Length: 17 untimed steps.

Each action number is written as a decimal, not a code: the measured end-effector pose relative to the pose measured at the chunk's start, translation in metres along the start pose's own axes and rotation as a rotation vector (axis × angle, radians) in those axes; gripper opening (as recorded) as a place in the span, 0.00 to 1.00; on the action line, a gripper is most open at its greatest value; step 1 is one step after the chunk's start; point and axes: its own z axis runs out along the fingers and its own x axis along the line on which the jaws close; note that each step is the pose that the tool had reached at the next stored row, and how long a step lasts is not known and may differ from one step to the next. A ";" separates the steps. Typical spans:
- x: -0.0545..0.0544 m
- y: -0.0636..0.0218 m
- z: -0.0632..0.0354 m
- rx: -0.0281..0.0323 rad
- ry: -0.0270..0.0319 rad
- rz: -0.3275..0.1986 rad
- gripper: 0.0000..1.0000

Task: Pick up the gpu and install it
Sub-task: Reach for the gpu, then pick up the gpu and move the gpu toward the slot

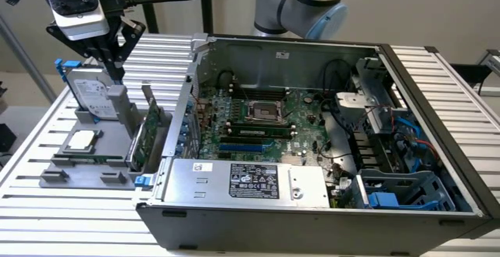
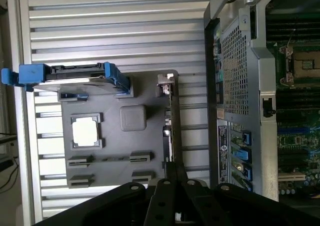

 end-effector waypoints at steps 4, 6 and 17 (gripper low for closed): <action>0.000 0.0000 0.0000 0.0000 0.0000 0.000 0.11; 0.000 0.0000 0.0000 0.0000 0.0000 0.000 0.11; 0.000 0.0000 0.0000 0.0000 0.0000 0.000 0.42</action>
